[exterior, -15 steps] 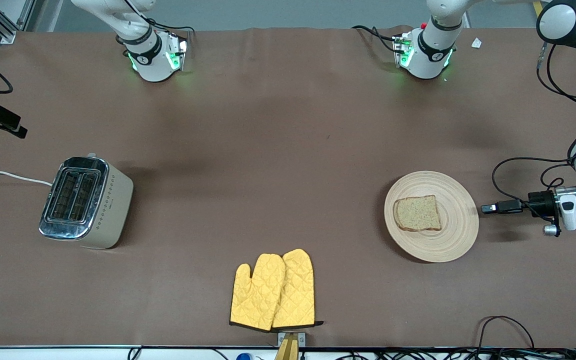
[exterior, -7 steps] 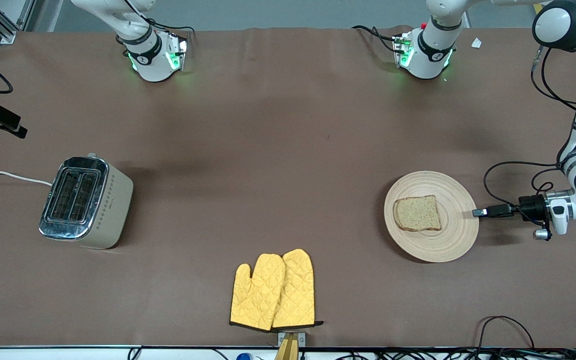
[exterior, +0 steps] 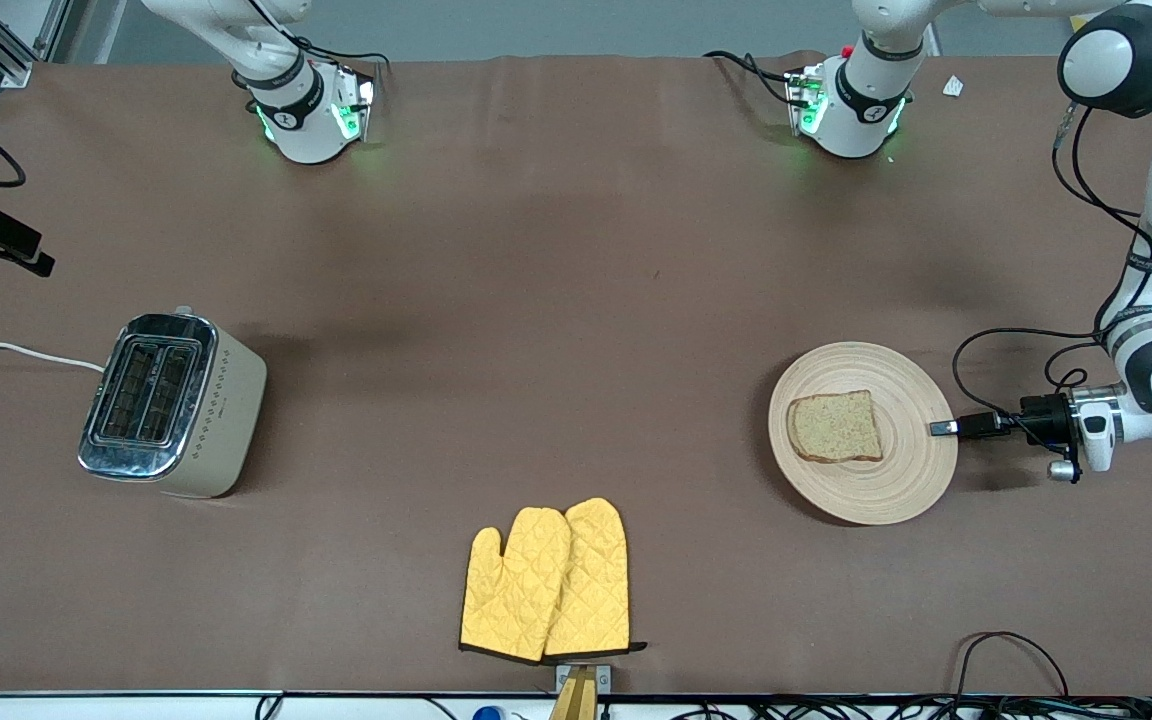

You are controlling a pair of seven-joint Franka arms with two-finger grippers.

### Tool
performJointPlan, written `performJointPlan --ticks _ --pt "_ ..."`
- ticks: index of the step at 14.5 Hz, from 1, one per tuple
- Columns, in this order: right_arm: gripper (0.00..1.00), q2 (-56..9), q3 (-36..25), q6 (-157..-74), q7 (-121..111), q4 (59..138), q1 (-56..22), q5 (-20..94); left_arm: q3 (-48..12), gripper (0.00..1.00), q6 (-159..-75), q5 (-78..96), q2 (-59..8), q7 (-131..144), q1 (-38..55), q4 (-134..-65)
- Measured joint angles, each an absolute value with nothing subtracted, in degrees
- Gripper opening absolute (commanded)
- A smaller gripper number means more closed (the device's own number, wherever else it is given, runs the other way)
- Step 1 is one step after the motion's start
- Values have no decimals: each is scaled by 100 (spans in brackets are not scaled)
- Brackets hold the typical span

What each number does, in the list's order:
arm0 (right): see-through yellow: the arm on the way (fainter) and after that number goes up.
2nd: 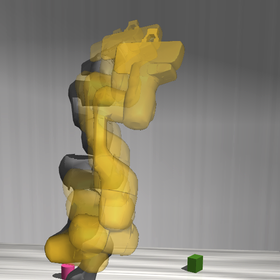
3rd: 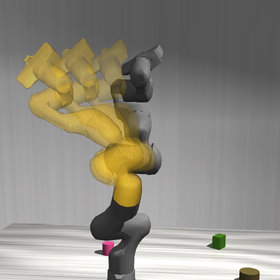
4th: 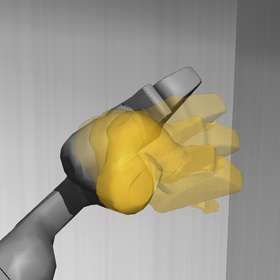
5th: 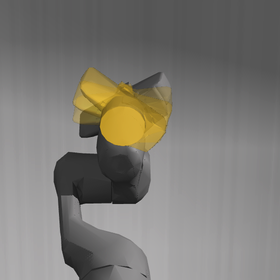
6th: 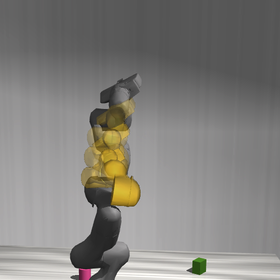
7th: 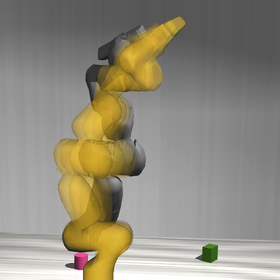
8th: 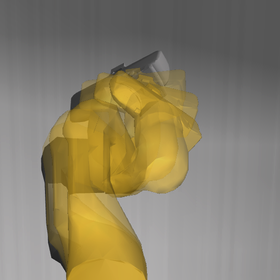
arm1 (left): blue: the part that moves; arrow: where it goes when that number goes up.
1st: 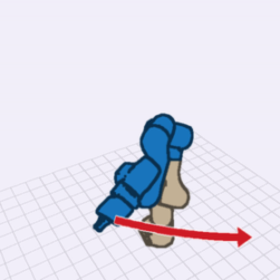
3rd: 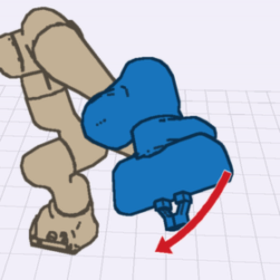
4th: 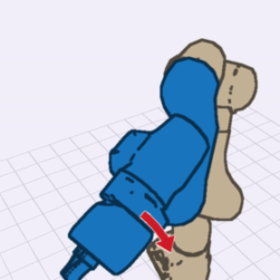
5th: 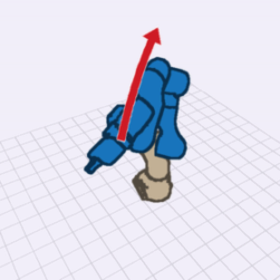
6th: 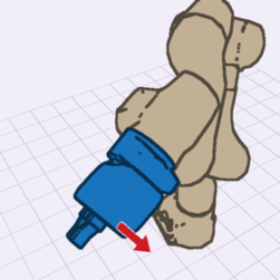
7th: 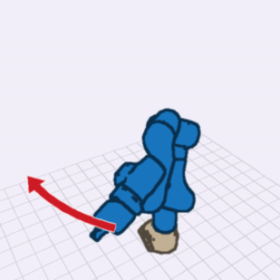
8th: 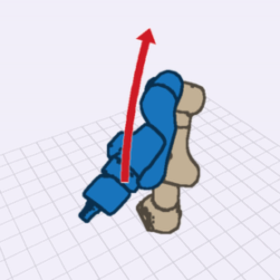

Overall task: Move plate and put bread in toaster
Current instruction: 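Lower the left gripper and grip the rim of the wooden plate, then slide the wooden plate with the left gripper toward the table's middle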

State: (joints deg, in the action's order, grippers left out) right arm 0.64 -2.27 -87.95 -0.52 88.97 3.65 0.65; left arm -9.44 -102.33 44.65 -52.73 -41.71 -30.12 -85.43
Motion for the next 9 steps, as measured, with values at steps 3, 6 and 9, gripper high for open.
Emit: performJointPlan --ticks 3,6,9 --pt "100 64 -227 -8795 -52 8897 365 66 -959 2 -10139 4561 -5263 -4272 -3015 -8517" --pt "100 64 -227 -8795 -52 8897 365 66 -1045 1 -10137 4567 -5264 -4300 -3016 -8506" --pt "100 64 -227 -8795 -52 8897 365 66 -1375 1 -10252 4545 -5267 -4302 -2974 -8495"
